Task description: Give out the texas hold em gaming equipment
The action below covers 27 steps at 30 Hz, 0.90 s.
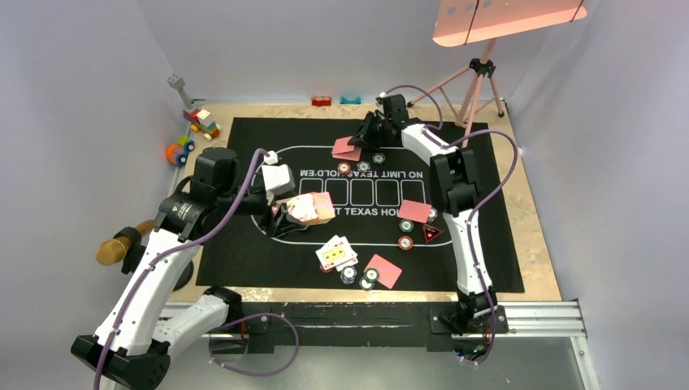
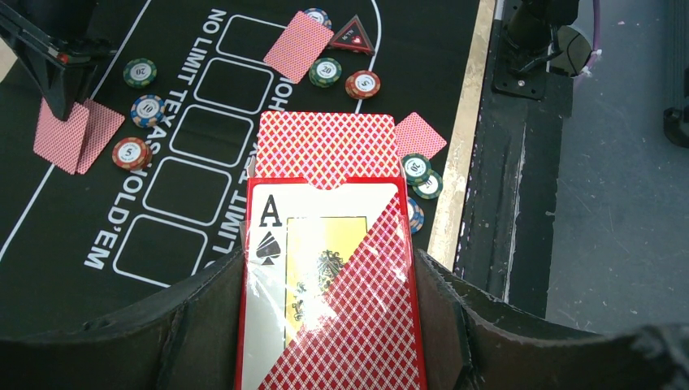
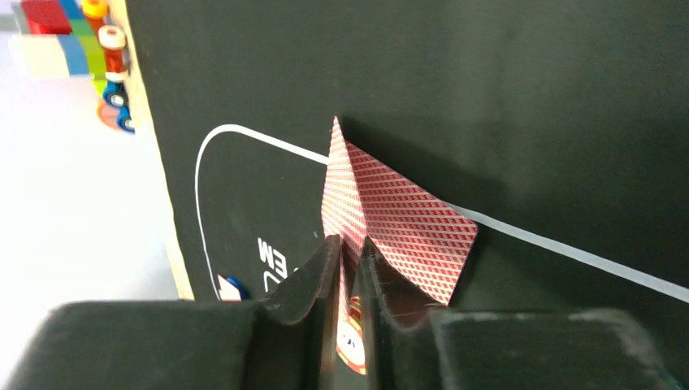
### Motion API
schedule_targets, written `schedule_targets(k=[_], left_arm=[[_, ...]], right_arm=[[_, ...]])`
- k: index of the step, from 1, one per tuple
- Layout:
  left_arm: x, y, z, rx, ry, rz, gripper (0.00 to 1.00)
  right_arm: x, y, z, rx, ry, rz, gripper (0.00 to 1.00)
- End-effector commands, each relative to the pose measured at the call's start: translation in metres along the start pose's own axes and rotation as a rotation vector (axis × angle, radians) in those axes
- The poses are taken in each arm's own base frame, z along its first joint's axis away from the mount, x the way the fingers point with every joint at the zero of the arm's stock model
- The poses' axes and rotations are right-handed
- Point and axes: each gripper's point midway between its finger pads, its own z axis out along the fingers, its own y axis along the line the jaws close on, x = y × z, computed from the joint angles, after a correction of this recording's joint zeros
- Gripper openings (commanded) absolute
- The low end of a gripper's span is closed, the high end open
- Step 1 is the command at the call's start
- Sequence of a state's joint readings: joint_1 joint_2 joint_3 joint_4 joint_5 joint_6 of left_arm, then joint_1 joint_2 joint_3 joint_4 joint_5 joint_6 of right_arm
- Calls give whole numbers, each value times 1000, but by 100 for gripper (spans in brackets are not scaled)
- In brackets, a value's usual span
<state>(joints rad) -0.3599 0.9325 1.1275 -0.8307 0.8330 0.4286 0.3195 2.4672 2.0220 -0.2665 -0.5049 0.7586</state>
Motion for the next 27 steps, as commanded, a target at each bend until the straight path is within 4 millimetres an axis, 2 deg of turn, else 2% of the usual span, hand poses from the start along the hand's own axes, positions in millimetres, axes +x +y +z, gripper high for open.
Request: schedule_targets(k=[1,4,5,10,11,12,15,17,19,22,27], left_arm=[[-15,-2,-4,0,-59,32,0],[-14,-2,-3,1,-60,30,0],[-14,-2,-3,1,-60,29,0],[-12,-4,-3,3,-58,23,0],[-11,-4,-3,3,-58,21,0],[-9,-5,-2,5,-56,15,0],[-8,-6,-2,9,-59,7,0],[-10,-6,-1,15,-62,7,0],[-11,-5,-2,14,-61,10,0],[-12,-4,-2,19,-55,14,0],[-14,0,1,28,-43,5,0]], right_arm=[[-18,8,-20,52,-83,-43,31],[-21,12,-27,67,-97,-53,54],[-22,15,-30,66,-101,-57,58],[-32,40,-56,46,-143,-88,67],[-34,50,-66,34,-159,-99,69],[-38,68,-82,1,-186,-121,70],[-31,100,-116,-55,-203,-153,75],[-13,119,-139,-103,-194,-180,77],[13,135,-163,-170,-160,-207,80],[67,156,-199,-294,-70,-247,86],[162,174,-242,-434,64,-263,91]])
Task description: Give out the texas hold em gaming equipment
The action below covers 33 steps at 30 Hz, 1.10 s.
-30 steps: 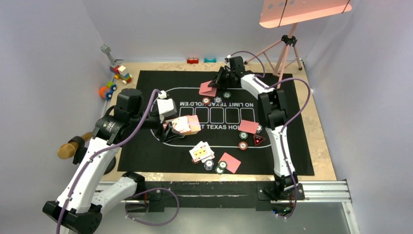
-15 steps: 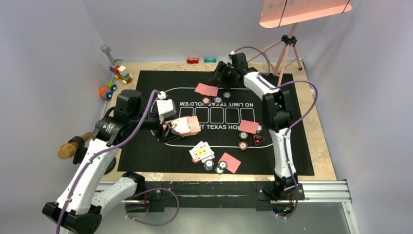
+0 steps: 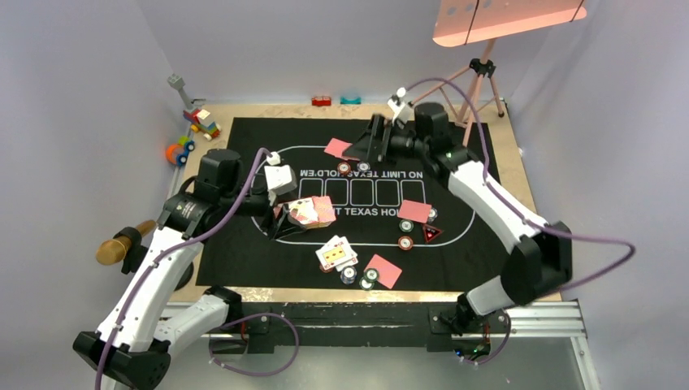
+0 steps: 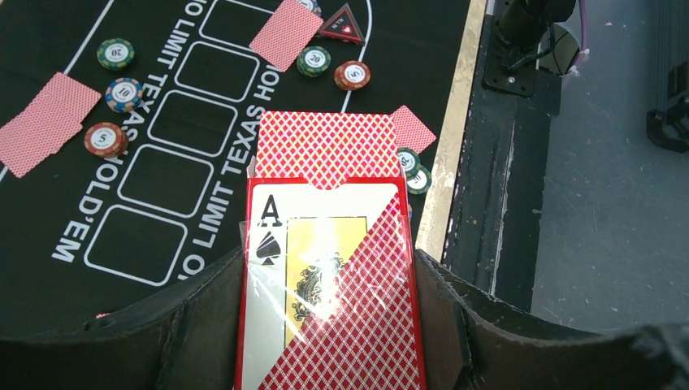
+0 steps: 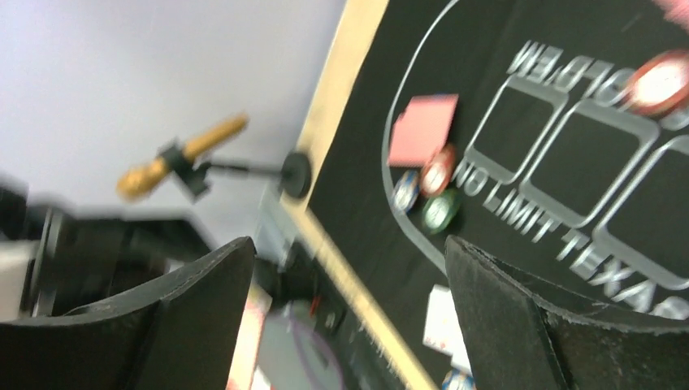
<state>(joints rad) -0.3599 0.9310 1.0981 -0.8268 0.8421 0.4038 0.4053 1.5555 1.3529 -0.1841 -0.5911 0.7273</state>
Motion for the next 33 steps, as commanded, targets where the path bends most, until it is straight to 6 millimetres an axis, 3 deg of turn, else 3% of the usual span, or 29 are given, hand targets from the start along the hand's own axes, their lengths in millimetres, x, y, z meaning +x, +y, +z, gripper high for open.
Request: schedule_targets(k=[1,4,8,16,23,26,33], left_arm=[[-24,4,-2,11,-53,46,0],[-32,9,-2,-5,-65,40,0],[-41,13,0,-10,-90,39,0],[-48,12,0,-7,-123,39,0],[-47,8,0,4,-133,38,0],[-50,5,-2,15,-143,37,0],[-51,-1,-4,29,-154,38,0]], right_arm=[[75,48,-22,-189,153,6,92],[101,67,-34,-254,213,21,93],[109,85,-45,-326,214,31,94],[127,104,-30,-417,291,72,96],[131,106,-26,-440,310,97,96],[133,102,-25,-426,316,99,91],[142,94,-26,-404,338,119,68]])
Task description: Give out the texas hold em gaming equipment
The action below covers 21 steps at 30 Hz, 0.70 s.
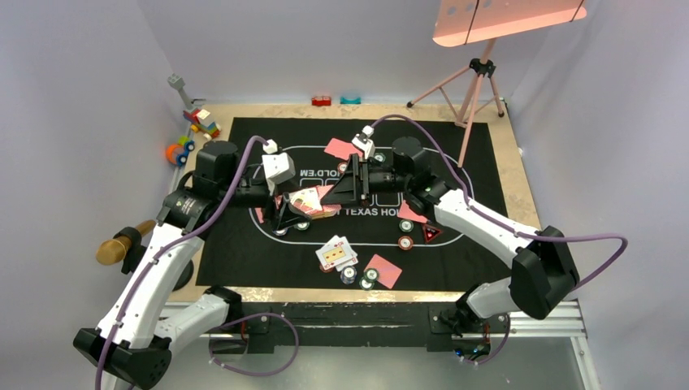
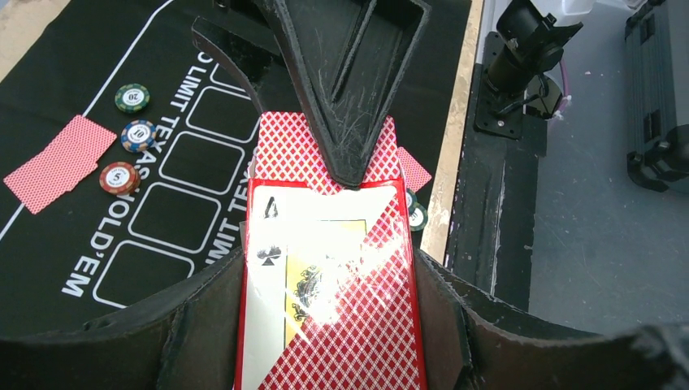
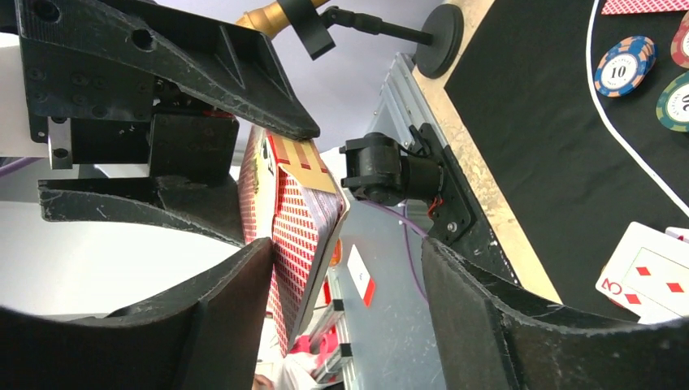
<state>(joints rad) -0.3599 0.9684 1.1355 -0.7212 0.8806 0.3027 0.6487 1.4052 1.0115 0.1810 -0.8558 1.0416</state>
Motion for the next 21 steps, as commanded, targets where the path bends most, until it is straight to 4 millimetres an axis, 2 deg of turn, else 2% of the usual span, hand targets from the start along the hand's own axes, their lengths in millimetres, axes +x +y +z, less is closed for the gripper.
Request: schedule_targets(k=[1,10,18,21], left_arm=[[-23,-9,-6,25,-76,61,0],[-23,-15,-8,44,-80,64,0],[-22,-16,-9,45,-82,65,0],[-23,-16,-9,47,-85,65,0]], right_arm=[[6,6,-4,-24,11,-18,67],[5,0,-9,-2,-2,-14,59],[4,1,-19,1,-22,-14,44],[4,3,-23,-1,-31,-16,41]])
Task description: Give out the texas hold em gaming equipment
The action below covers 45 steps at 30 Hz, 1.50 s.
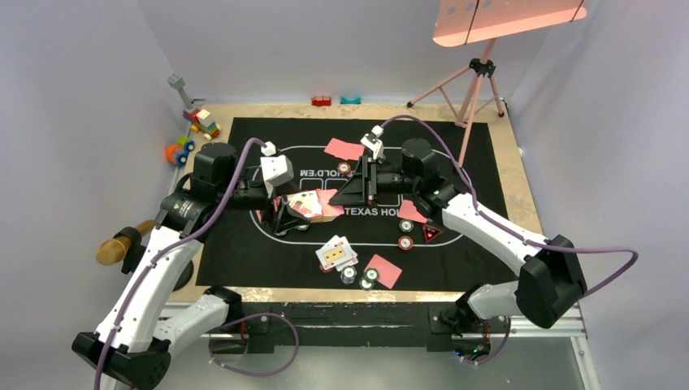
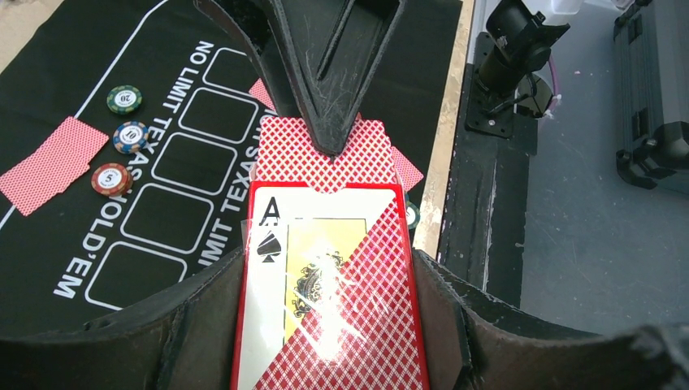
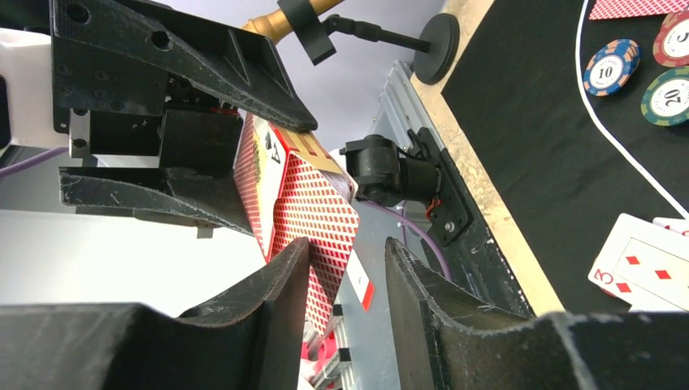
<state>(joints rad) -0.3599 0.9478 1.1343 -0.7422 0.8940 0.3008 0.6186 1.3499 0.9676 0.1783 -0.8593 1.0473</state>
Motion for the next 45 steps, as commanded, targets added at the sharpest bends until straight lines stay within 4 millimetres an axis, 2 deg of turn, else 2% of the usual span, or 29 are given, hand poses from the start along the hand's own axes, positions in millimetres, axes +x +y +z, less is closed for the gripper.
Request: schedule_targets(k=[1,7,12,19,23,32,39,41,45], left_arm=[[-23,-8,-5,33,-82,69,0],[-21,-8,-4,30,-83,67,0],[-21,-9,-5,30,-87,67,0],[-22,-9,-4,30,-97,59,0],[-22,-9,-3,30,-99,53,0],[-21,-10,-4,29,-98,52,0],[-20,-10,-4,31,-96,48,0],[-20,-10,-3,33,-97,47,0],[-20,-11,-4,31,-97,47,0]], right_arm=[[3,5,-11,-7,-6,-21,40],[-1,10,-21,-6,-27,-34,32],[-3,8,-33,20,-46,-35,26],[-10,15,-50,27,-83,-51,12],[-13,23,-55,22,-94,-63,1],[-20,24,-78,61,-150,-62,0],[-31,2,-115,147,-232,-44,0],[-35,-11,-124,188,-260,-29,0],[-44,-57,-149,328,-345,20,0]])
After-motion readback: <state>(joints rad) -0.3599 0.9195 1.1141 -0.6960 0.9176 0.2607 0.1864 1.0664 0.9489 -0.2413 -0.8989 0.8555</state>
